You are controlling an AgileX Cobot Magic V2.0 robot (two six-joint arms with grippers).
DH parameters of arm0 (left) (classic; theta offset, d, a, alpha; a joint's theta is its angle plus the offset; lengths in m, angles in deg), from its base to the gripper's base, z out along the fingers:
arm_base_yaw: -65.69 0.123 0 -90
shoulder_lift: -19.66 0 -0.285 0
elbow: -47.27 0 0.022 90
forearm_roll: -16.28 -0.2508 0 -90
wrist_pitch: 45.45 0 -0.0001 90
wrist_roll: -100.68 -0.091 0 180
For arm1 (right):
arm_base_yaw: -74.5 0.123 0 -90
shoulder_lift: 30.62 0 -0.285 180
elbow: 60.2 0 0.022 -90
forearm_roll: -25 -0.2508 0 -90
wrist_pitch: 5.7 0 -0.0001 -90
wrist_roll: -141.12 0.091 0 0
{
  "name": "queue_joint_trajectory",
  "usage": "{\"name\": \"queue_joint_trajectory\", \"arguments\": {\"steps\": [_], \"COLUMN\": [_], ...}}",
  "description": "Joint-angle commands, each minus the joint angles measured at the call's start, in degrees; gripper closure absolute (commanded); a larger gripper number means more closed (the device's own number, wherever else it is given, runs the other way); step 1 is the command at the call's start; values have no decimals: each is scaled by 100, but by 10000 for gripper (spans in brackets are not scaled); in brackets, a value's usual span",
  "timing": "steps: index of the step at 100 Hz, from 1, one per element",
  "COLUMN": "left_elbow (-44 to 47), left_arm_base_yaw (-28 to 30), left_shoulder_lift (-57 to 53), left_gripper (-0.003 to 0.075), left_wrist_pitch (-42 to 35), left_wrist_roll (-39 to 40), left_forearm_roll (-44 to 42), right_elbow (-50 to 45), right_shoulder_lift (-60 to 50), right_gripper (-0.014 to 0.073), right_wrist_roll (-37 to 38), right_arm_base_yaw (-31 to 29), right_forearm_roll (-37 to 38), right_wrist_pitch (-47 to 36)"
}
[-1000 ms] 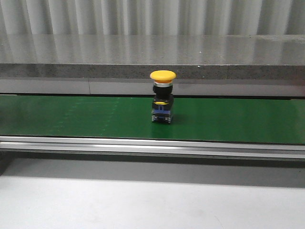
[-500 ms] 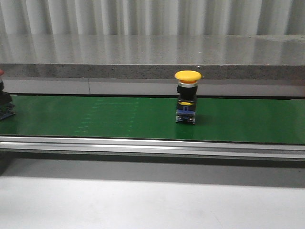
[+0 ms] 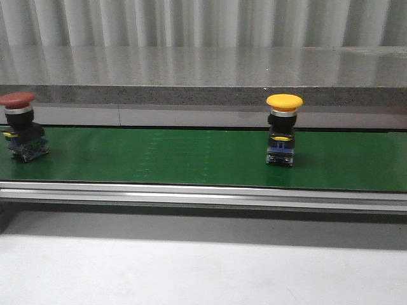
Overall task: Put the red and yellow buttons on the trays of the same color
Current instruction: 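Set the red button on the belt and open the left gripper, then grasp the yellow button at the belt's far end with the right gripper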
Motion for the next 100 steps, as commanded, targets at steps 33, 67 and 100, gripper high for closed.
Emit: {"name": "queue_joint_trajectory", "arguments": {"steps": [33, 67, 100], "left_elbow": [-126, -126, -126], "left_arm_base_yaw": [-65, -65, -65], "left_shoulder_lift": [-454, -454, -454], "left_gripper": [741, 741, 741], "left_wrist_pitch": [53, 43, 43], "left_wrist_roll": [-21, -21, -21], "left_forearm_roll": [112, 112, 112], "right_elbow": [1416, 2515, 3386], "right_shoulder_lift": [2869, 5190, 6799], "right_gripper": [-29, -41, -41], "right_wrist_roll": [-40, -40, 221], "right_arm_base_yaw": [856, 929, 867], "right_forearm_roll": [-137, -619, -666], "right_wrist_pitch": [-113, 146, 161]}}
